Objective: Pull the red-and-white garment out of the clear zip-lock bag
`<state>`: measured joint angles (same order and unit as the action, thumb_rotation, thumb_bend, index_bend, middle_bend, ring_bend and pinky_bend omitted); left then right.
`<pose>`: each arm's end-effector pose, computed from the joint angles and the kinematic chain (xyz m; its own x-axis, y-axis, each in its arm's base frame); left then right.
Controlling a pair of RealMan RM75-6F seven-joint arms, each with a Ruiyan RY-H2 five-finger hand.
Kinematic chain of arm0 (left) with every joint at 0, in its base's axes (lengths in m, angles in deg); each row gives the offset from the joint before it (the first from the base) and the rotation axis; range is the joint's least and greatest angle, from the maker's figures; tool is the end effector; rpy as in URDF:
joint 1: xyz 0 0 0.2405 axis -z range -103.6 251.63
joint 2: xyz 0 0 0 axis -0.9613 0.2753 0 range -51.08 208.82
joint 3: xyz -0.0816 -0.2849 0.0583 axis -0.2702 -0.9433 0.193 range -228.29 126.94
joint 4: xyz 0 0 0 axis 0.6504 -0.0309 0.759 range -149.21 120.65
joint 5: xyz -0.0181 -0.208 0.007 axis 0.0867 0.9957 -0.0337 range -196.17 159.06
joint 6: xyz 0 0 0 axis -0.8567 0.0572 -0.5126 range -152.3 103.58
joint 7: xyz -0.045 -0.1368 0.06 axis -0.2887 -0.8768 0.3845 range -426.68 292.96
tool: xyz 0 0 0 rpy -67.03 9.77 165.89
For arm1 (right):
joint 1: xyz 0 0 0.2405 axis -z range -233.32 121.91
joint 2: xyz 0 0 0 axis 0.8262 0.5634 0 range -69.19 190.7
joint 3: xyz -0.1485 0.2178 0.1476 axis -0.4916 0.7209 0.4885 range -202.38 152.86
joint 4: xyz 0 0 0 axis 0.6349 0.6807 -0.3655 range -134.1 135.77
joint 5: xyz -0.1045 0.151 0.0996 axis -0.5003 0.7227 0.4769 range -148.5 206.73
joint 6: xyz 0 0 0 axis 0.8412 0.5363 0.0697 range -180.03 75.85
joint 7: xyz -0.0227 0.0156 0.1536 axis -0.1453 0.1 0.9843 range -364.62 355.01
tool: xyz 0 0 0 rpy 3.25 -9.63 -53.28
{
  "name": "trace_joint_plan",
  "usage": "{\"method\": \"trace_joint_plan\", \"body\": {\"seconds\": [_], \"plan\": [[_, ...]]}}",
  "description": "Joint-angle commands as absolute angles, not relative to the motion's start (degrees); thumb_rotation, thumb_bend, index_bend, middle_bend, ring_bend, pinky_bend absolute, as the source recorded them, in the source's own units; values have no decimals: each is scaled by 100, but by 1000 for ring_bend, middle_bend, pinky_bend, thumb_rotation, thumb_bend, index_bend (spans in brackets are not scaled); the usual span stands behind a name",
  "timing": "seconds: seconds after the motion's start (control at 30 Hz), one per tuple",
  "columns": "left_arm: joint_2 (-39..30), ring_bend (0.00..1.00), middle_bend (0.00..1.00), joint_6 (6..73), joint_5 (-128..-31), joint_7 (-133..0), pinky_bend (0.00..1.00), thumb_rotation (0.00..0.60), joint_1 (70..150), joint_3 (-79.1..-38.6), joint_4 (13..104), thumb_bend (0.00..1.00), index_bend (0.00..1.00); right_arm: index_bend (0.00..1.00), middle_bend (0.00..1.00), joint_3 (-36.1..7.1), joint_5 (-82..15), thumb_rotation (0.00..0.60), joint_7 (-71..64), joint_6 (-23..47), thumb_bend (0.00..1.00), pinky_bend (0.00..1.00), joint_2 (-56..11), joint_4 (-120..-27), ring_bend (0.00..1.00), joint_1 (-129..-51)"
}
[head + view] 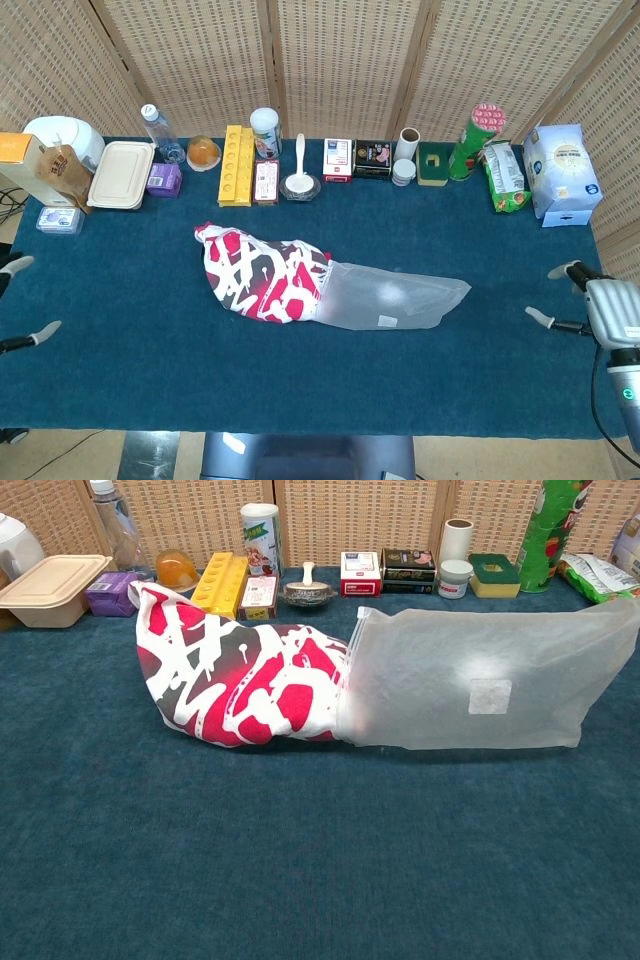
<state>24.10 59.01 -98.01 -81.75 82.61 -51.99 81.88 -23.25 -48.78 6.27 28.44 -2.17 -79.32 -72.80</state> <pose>-0.3519 0.2126 0.2331 0.2321 0.0069 0.9727 0.9712 0.0534 -0.2321 -0.3687 -0.2770 0.2134 0.4145 0.0319 0.9095 -0.9090 -0.0328 0.4154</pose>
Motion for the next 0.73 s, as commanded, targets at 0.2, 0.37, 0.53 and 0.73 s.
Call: {"method": "trace_joint_plan", "body": {"seconds": [0.2,0.37,0.53,0.73], "plan": [[2230,24,124,6517,-10104,-8111,173,600,7656,-4928,8068,160,169,400,416,-2294,-4900,271,134,3216,212,588,-64,-8375,540,-6867],[2341,24,124,6652,-10303,-8029,173,600,7567,-4920,8241,161,169,414,428,-2223,-4986,270,62,3329,209,588,16,-8558,541,-6752],[2410,26,125,6600,-10347,-7991,175,600,7569,-4955,8358,160,169,425,432,-2174,-5078,270,89,3421,204,588,-6,-8581,541,-6651],[2419,26,125,6543,-10365,-7959,175,600,7582,-5015,8429,160,168,436,438,-2122,-5070,270,150,3397,197,588,7,-8570,542,-6553]]}}
